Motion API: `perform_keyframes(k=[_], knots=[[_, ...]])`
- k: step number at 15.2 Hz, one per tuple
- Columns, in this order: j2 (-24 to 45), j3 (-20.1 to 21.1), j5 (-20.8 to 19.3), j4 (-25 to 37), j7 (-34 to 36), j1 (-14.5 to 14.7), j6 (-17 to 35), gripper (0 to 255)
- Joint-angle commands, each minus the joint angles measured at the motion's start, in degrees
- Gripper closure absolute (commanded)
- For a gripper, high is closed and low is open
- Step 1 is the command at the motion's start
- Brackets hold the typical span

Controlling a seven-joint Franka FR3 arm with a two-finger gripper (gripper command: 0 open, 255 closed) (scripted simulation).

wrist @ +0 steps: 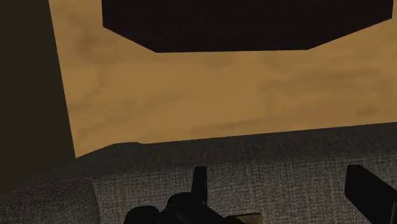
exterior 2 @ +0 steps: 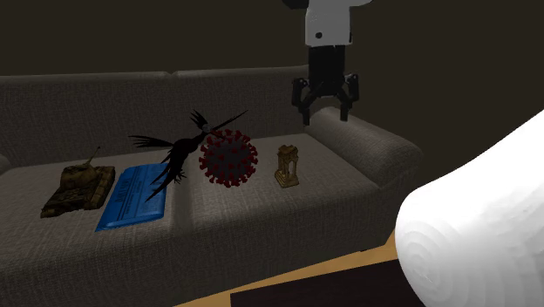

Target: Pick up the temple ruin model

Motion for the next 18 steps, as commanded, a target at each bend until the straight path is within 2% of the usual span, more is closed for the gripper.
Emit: perform_keyframes(k=[1,9,18], knots=[[4.88,-0.15,-0.12,2.31,-1.43,0.17,2.98,0],[22.32,-0.18,-0.25,13.37,-6.88,0.64,10.88,0],[41.9,0.92,-0.59,31.34,-12.16,1.13,14.1,0]])
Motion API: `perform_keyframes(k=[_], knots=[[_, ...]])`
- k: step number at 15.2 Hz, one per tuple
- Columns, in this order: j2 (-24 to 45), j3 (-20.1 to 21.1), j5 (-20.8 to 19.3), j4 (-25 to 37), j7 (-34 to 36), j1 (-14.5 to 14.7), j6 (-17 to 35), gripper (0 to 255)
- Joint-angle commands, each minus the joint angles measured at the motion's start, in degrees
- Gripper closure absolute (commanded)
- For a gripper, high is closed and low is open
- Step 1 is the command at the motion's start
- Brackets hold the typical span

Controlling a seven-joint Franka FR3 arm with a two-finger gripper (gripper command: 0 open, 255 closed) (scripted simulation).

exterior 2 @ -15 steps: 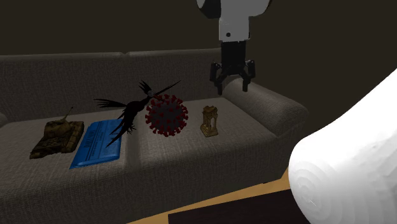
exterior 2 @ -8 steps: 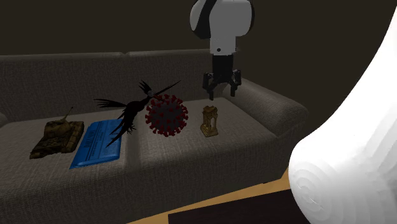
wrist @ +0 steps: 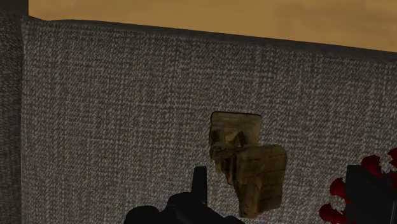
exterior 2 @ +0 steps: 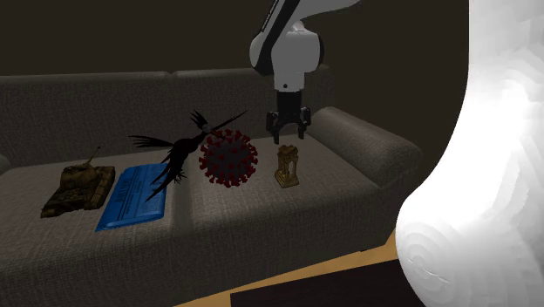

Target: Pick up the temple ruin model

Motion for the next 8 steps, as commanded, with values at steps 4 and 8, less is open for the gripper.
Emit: perform_keyframes(k=[4,8], knots=[[6.42,0.44,-0.3,5.45,-1.26,0.34,1.49,0],[8.18,0.38,-0.42,4.88,-1.16,0.38,3.82,0]])
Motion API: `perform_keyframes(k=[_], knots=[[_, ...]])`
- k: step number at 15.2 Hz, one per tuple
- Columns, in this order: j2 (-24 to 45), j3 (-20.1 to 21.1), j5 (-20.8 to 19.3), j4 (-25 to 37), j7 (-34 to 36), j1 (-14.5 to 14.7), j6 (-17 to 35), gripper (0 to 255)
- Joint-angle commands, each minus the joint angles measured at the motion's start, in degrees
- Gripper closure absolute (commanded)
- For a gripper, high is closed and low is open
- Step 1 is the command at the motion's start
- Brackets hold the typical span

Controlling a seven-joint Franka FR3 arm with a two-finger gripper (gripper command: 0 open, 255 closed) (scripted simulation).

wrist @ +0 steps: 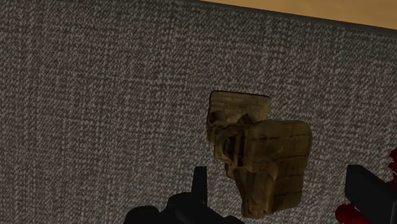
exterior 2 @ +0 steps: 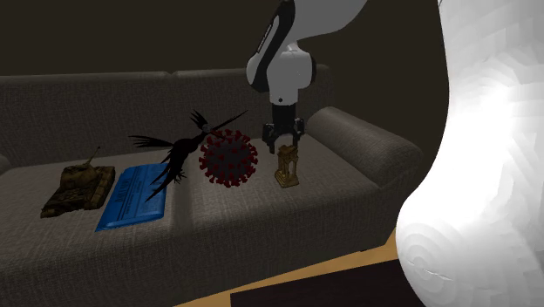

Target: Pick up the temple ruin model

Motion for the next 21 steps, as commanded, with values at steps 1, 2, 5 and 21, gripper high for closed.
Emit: perform_keyframes(k=[1,2,5,21], knots=[[0.81,-0.01,-0.06,-0.33,0.08,0.06,1.17,0],[1.09,-0.03,-0.08,-0.38,0.1,0.07,1.5,0],[1.05,-0.04,-0.08,-0.36,0.05,0.03,1.44,255],[-2.4,0.11,0.16,0.82,-0.09,-0.01,-3.19,255]])
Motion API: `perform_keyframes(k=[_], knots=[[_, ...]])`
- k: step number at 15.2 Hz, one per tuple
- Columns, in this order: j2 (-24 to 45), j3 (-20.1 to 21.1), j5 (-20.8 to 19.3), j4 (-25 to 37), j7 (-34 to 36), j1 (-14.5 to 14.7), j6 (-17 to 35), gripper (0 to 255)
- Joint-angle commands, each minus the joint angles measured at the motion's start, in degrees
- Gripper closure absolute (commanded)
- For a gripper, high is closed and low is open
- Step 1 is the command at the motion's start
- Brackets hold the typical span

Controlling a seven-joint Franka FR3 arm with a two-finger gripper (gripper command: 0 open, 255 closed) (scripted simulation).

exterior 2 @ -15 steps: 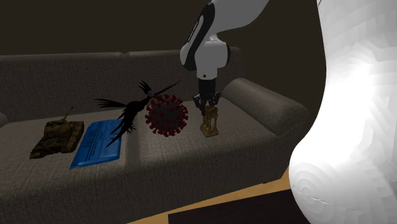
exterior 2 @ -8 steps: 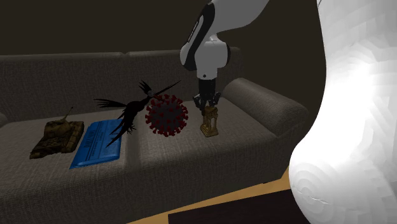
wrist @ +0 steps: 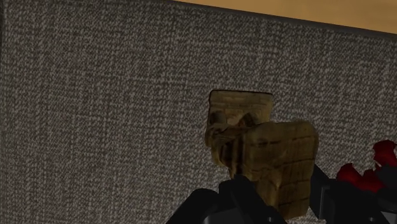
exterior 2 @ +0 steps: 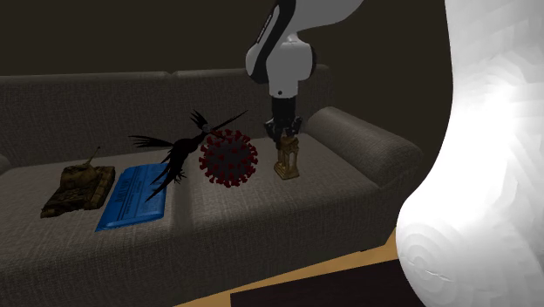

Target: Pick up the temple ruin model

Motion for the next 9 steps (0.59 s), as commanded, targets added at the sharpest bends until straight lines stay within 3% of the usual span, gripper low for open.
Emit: perform_keyframes(k=[1,9], knots=[[-0.96,0.02,0.08,0.43,-0.11,-0.07,-1.39,255],[-3.21,0.1,0.25,2.0,-0.25,-0.11,-5.2,255]])
